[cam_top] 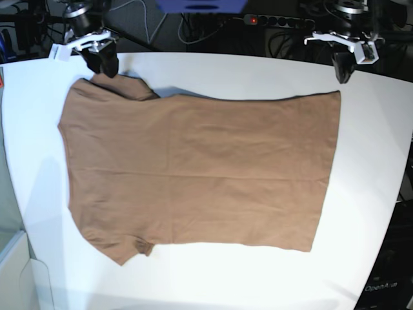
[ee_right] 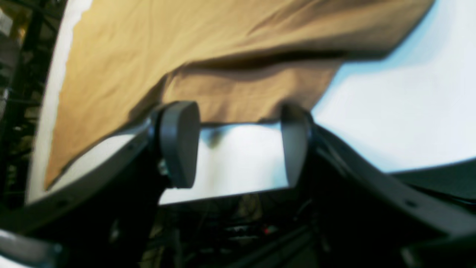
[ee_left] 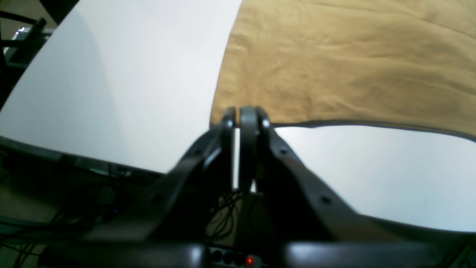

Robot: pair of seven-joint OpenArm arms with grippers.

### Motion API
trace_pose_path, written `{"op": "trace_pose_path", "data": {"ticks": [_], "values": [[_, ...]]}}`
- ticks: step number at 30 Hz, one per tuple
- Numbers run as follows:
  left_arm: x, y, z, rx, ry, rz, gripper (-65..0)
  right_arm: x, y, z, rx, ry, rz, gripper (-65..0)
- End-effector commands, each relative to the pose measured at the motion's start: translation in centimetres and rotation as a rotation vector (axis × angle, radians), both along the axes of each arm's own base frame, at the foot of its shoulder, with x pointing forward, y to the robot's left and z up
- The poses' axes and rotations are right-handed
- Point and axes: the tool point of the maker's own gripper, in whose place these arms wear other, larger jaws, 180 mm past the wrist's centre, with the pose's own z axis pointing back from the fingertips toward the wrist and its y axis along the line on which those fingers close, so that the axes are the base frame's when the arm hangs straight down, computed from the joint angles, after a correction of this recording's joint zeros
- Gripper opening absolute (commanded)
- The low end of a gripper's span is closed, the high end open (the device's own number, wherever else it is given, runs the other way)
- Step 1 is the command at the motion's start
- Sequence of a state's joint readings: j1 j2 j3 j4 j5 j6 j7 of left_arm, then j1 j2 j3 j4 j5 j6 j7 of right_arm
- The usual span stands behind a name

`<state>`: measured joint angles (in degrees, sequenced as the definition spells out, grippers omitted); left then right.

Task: Fold the T-shirt properly
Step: 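Position the right gripper at the shoulder corner and close on it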

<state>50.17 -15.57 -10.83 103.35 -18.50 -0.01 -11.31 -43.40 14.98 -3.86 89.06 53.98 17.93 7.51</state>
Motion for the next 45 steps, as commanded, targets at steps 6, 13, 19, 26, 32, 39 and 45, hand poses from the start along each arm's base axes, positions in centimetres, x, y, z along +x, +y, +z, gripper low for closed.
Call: {"op": "trace_pose_path", "data": {"ticks": [6, 13, 19, 26, 32, 39, 45], "values": [[0.2, 0.1, 0.8, 0.007, -0.032, -0.005, -63.8, -0.3, -1.1, 0.8, -0.024, -0.010, -0.010, -30.2], [0.8, 0.1, 1.1, 0.006, -0.050, -0.003, -63.8, -0.3, -1.0, 0.1, -0.019, 0.006, -0.009, -30.2], [0.9, 0.1, 1.1, 0.006, -0.052, -0.003, -63.8, 0.4, -0.9, 0.2, -0.015, -0.008, -0.008, -30.3], [0.9, 0.1, 1.1, 0.006, -0.052, -0.003, -63.8, 1.0, 0.9, -0.1, 0.015, -0.013, 0.029, -44.7], [0.8, 0.1, 1.0, 0.006, -0.049, -0.003, -63.8, 1.4, 1.3, 0.0, 0.020, -0.020, 0.039, -60.2], [0.7, 0.1, 1.2, 0.007, -0.047, -0.006, -63.8, 1.3, 0.7, 0.0, 0.003, -0.015, 0.041, -64.3], [0.8, 1.5, 1.9, 0.036, -0.063, 0.021, -63.8, 1.3, 0.5, 0.0, -0.003, -0.016, 0.043, -64.3]]}}
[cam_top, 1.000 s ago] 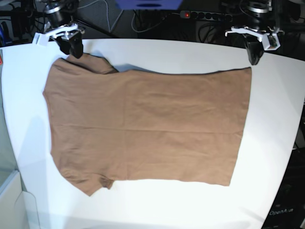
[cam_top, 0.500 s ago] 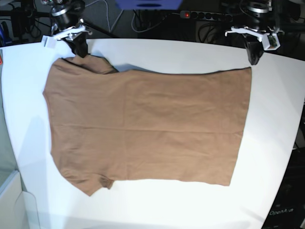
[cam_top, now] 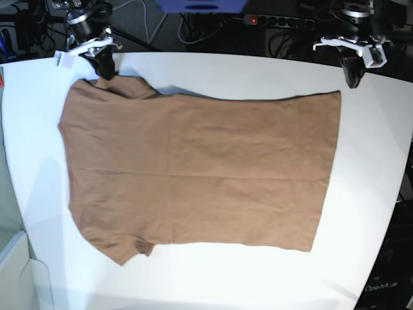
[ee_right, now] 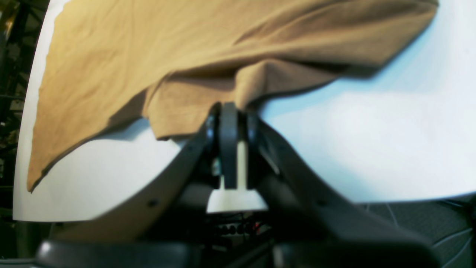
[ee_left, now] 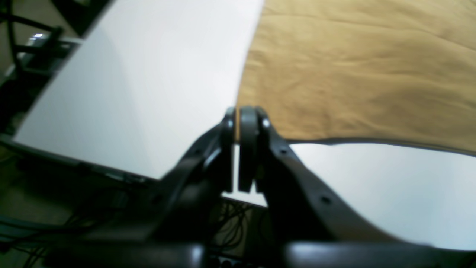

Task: Fold the T-shirt properly
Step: 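Position the right gripper at the shoulder corner and close on it, then lower the left gripper onto the opposite shoulder corner and grasp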

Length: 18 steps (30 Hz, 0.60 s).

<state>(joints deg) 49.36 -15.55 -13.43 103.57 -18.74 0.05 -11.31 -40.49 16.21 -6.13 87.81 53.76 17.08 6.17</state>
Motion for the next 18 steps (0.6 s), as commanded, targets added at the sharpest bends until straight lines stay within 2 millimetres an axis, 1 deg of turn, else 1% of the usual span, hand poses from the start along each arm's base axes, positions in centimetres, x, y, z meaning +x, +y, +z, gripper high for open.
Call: {"op": "trace_pose_path", "data": {"ticks": [1, 3, 5, 6, 8, 12, 13, 15, 18], "values": [[0.2, -0.1, 1.0, 0.006, -0.033, -0.010, -63.8, 0.1, -0.4, 0.7, -0.003, -0.027, -0.003, -64.3], [0.2, 0.3, 1.1, 0.013, -0.035, -0.004, -63.8, 0.1, -0.4, 0.7, -0.003, -0.027, -0.003, -64.3], [0.2, 1.2, 1.5, 0.034, -0.042, 0.012, -63.5, 0.1, -0.4, 0.7, -0.003, -0.027, -0.003, -64.3], [0.2, 1.4, 1.6, 0.038, -0.044, 0.016, -61.9, 0.1, -0.4, 0.7, -0.003, -0.026, -0.002, -64.3], [0.2, 1.6, 1.6, 0.042, -0.045, 0.019, -55.2, 0.1, -0.4, 0.7, -0.003, -0.026, -0.002, -64.3], [0.3, 1.7, 1.4, 0.042, -0.043, 0.023, -39.7, 0.1, -0.4, 0.7, -0.004, -0.025, 0.000, -64.3], [0.4, 1.8, 1.3, 0.042, -0.043, 0.024, -37.1, 0.1, -0.4, 0.7, -0.004, -0.025, 0.000, -64.3], [0.7, 2.2, 0.5, 0.042, -0.038, 0.036, -34.5, 0.1, -0.4, 0.7, -0.004, -0.025, 0.000, -64.3], [1.2, 3.0, -0.9, 0.040, -0.021, 0.059, -34.5, 0.1, -0.3, 0.7, -0.004, -0.024, 0.002, -64.3]]}}
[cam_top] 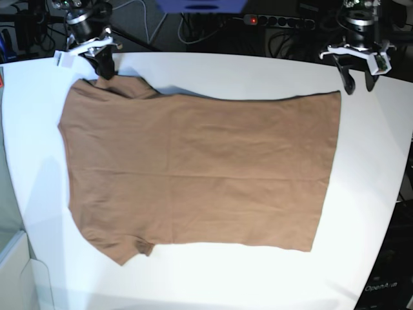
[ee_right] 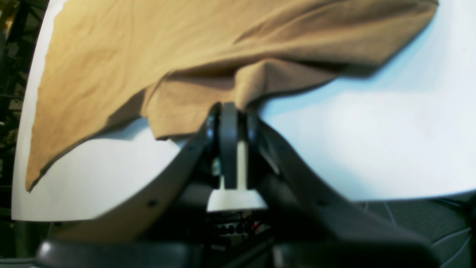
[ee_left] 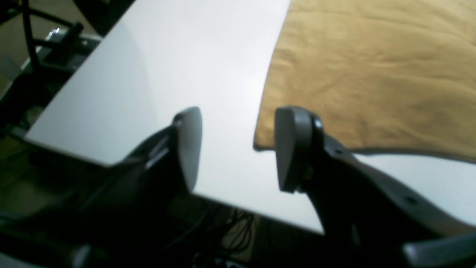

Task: Fold the T-shirt properly
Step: 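Lower the left gripper onto the opposite shoulder corner and grasp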

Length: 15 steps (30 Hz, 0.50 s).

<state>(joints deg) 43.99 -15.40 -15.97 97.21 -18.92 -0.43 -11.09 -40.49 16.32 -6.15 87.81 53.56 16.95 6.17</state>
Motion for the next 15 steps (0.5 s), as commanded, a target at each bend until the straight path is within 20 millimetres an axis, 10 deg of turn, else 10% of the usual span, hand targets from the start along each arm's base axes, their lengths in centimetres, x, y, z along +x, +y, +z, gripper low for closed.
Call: {"op": "trace_pose_path", "data": {"ticks": [1, 6, 15], "values": [[0.1, 0.5, -0.1, 0.010, 0.002, 0.004, -34.5, 0.1, -0.3, 0.7, 0.001, -0.026, 0.000, -64.3], [1.4, -0.6, -3.6, -0.146, 0.088, -0.030, -34.5, 0.1, -0.2, 0.7, 0.002, -0.025, 0.001, -64.3], [2.6, -1.9, -4.2, -0.257, 0.092, -0.070, -34.5, 0.1, -0.2, 0.7, 0.002, -0.025, 0.001, -64.3]]}}
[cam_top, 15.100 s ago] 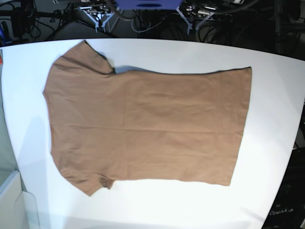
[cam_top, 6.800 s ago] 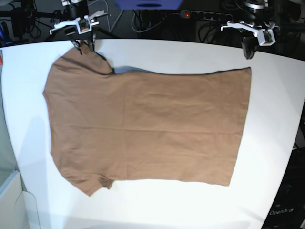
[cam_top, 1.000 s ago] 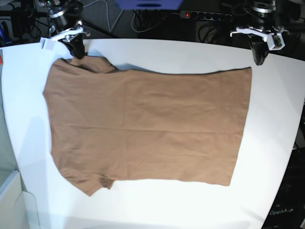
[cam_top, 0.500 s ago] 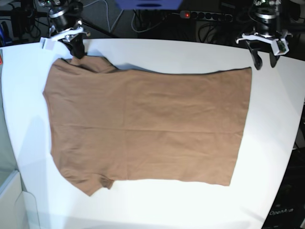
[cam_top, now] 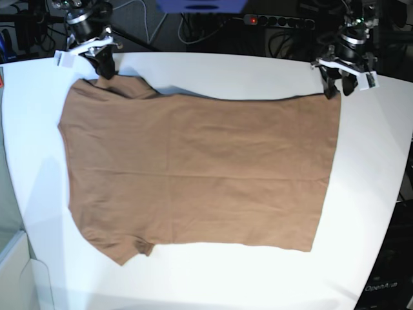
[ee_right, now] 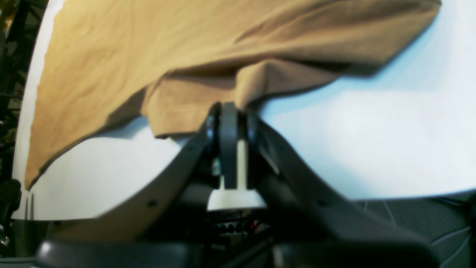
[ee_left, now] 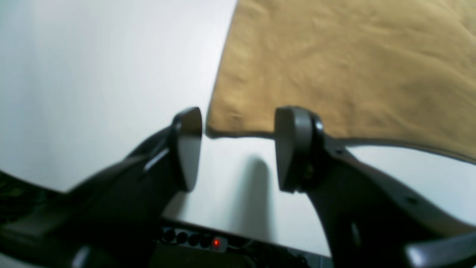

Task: Fold the T-shirt properly
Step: 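Lower the left gripper onto the opposite shoulder corner and grasp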

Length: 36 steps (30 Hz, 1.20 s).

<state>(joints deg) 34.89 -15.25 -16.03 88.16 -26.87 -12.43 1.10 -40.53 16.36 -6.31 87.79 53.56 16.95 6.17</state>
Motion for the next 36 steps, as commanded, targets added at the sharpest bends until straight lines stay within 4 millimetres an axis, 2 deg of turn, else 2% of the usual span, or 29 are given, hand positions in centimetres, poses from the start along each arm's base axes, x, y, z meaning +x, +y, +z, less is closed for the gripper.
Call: {"op": "trace_pose_path", "data": {"ticks": [1, 6, 9, 13, 20, 22, 26, 29, 36], "values": [[0.6, 0.3, 1.1, 0.007, -0.043, 0.000, -34.5, 0.2, -0.3, 0.7, 0.000, -0.027, -0.001, -64.3], [0.7, 0.4, 1.0, 0.007, -0.044, 0.002, -34.5, 0.2, -0.5, 0.8, -0.008, -0.028, 0.011, -64.3], [0.5, 1.4, 1.2, 0.016, -0.049, 0.036, -34.5, 0.3, -0.6, 0.8, -0.009, -0.029, 0.012, -64.3], [0.4, 3.2, 0.8, 0.012, -0.060, 0.132, -34.3, 0.4, -0.8, 0.8, -0.013, -0.031, 0.010, -64.3], [-0.2, 3.7, -0.7, 0.006, -0.023, 0.150, -34.3, 0.3, -0.8, 0.8, -0.015, -0.029, 0.011, -64.3], [-0.2, 3.5, -0.7, 0.002, -0.023, 0.148, -34.3, 0.3, -0.8, 0.8, -0.015, -0.029, 0.011, -64.3], [0.2, 1.5, -1.2, -0.024, -0.014, 0.099, -34.3, 0.3, -0.7, 0.8, -0.014, -0.029, 0.012, -64.3], [0.8, 0.7, -1.3, -0.036, -0.020, 0.082, -34.3, 0.3, -0.7, 0.8, -0.013, -0.028, 0.013, -64.3], [0.9, 0.4, -1.3, -0.040, -0.022, 0.076, -34.5, 0.3, -0.7, 0.8, -0.014, -0.029, 0.012, -64.3]]}}
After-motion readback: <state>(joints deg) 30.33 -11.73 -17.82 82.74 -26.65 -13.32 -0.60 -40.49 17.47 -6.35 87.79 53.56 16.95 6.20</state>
